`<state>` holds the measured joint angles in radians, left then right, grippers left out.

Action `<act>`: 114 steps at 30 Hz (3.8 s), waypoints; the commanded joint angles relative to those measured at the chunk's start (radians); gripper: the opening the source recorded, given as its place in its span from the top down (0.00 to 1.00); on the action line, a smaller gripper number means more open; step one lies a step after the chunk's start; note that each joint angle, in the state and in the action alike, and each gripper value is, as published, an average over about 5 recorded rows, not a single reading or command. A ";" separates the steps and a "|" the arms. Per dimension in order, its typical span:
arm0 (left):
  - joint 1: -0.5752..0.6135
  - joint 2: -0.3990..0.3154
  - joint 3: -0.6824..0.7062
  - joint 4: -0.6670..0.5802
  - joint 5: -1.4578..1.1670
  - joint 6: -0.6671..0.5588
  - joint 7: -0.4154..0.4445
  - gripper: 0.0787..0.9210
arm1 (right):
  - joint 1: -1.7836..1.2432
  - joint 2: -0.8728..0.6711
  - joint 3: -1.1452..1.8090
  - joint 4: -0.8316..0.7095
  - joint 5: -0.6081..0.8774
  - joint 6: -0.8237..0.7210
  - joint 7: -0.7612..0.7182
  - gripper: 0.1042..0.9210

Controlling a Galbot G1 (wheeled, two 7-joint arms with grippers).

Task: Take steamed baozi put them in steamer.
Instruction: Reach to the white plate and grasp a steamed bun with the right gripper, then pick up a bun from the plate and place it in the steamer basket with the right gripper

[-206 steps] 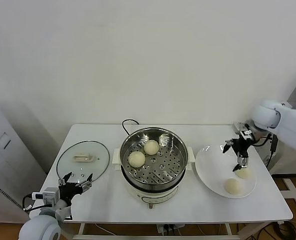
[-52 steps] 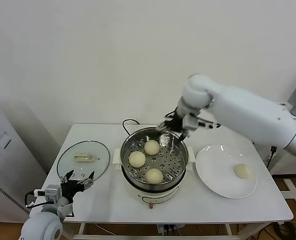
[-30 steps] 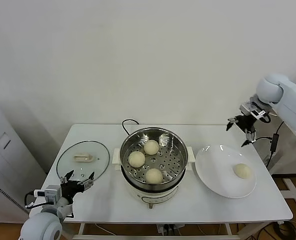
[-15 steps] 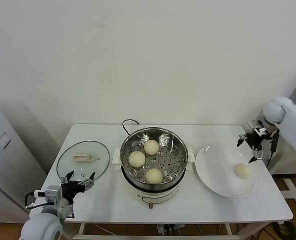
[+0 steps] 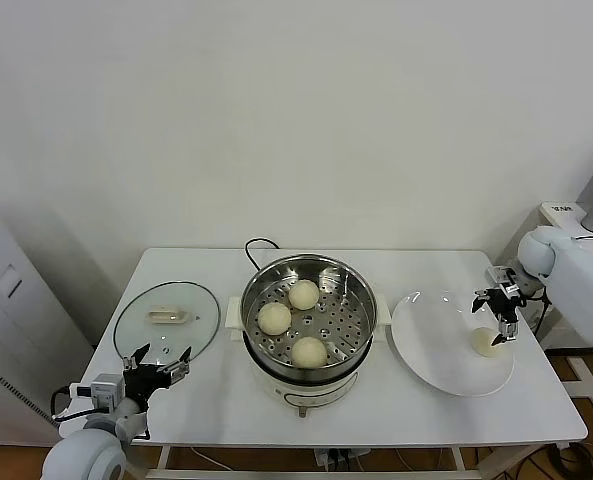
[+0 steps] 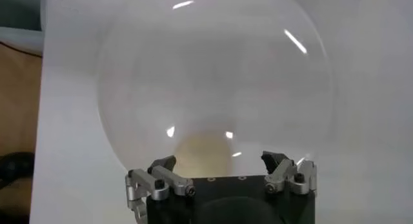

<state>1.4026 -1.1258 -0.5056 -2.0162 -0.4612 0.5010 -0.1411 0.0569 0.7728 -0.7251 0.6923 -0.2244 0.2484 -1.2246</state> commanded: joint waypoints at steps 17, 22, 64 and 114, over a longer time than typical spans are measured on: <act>0.004 0.000 0.000 0.000 0.002 0.001 0.000 0.12 | -0.094 0.033 0.127 -0.066 -0.116 -0.003 0.024 0.30; 0.005 0.000 -0.001 -0.002 0.002 0.001 0.000 0.12 | -0.089 0.028 0.131 -0.064 -0.117 -0.006 0.021 0.48; 0.019 -0.007 -0.004 -0.021 0.010 -0.002 -0.003 0.12 | 0.910 0.049 -0.927 0.821 1.102 -0.686 0.267 0.60; 0.007 -0.007 -0.025 -0.001 0.000 -0.009 0.002 0.12 | 0.577 0.172 -0.782 0.776 1.050 -0.811 0.496 0.33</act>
<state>1.4086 -1.1324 -0.5302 -2.0174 -0.4610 0.4925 -0.1394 0.6657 0.9405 -1.5495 1.4797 0.8313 -0.5593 -0.7359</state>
